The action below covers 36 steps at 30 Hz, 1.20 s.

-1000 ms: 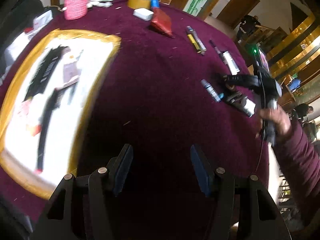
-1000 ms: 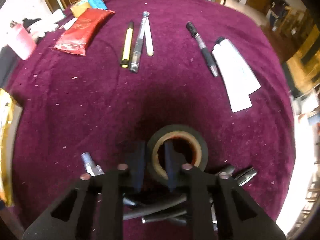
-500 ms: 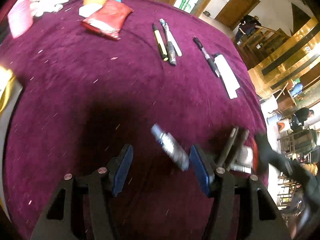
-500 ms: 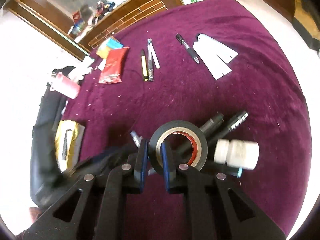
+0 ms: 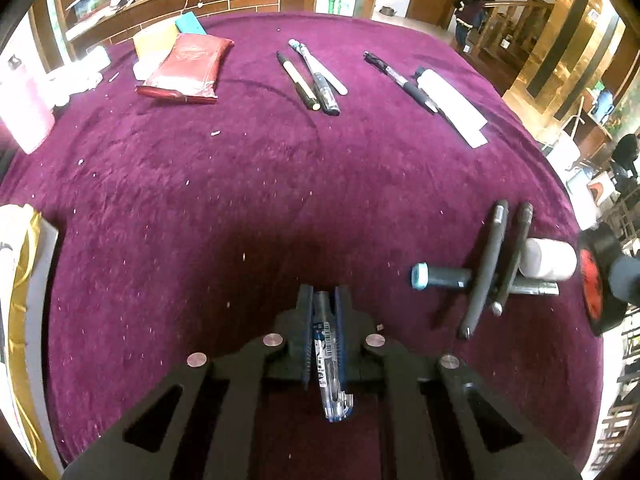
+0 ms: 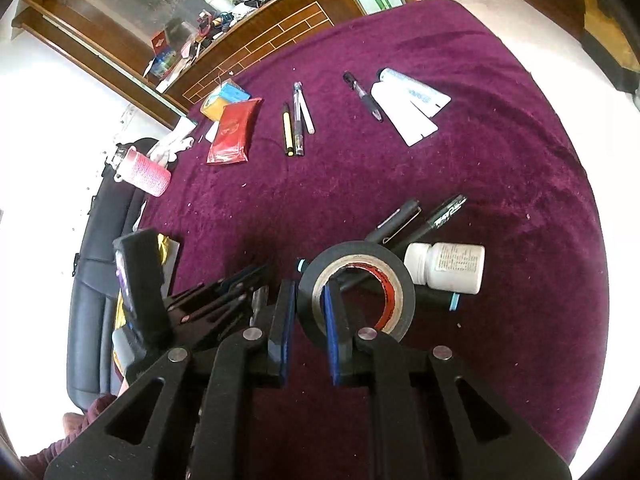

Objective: Organize objects
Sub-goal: 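Grasp a clear pen with the left tool while the right tool grasps the black tape roll, then carry the pen and tape roll into the white tray and open both tools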

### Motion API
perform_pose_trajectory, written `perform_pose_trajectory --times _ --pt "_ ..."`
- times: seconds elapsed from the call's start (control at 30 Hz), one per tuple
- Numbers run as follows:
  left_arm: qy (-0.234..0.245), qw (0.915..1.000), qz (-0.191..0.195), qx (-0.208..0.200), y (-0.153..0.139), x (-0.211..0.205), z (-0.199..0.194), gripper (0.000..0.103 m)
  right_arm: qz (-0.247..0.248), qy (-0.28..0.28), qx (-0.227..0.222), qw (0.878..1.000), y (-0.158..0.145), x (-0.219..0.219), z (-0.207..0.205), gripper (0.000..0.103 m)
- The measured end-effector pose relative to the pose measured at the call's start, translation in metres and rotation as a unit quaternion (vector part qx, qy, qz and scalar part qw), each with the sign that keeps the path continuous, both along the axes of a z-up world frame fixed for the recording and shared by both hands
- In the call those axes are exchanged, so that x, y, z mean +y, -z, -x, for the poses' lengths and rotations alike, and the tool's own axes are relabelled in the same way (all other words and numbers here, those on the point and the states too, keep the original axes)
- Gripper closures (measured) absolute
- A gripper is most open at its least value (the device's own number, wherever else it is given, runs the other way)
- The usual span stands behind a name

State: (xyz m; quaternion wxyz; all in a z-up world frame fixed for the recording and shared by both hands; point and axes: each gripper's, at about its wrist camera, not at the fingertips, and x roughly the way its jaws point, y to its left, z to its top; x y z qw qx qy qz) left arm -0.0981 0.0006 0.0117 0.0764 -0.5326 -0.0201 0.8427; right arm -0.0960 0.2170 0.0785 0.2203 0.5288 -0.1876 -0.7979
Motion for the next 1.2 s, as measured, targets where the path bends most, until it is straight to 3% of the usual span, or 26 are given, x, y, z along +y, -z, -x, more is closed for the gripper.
perform_pose_trajectory --times 0.13,0.3,0.53,0.77,0.97,1.2 --pt "-0.014 0.9988 -0.048 -0.001 -0.007 -0.020 -0.014 0.096 0.002 -0.009 -0.006 1.000 0.002 -0.008 -0.001 0.091" --pt "-0.029 0.9961 -0.080 0.024 -0.034 -0.054 -0.043 0.096 0.005 -0.022 -0.004 1.000 0.000 -0.029 -0.006 0.091" --pt "-0.061 0.9894 -0.121 0.052 -0.068 -0.122 -0.087 0.096 0.003 -0.065 0.000 0.998 -0.010 -0.093 -0.018 0.091" --pt "-0.128 0.9837 -0.110 0.064 -0.084 -0.223 -0.136 0.096 0.006 -0.133 0.008 0.991 -0.023 -0.193 -0.036 0.091" --pt "-0.183 0.9771 -0.092 0.058 -0.080 -0.307 -0.162 0.096 0.010 -0.189 0.008 0.982 -0.024 -0.279 -0.063 0.091" --pt "-0.185 0.9803 -0.061 0.034 -0.056 -0.348 -0.166 0.096 -0.010 -0.240 -0.005 0.971 -0.009 -0.352 -0.094 0.091"
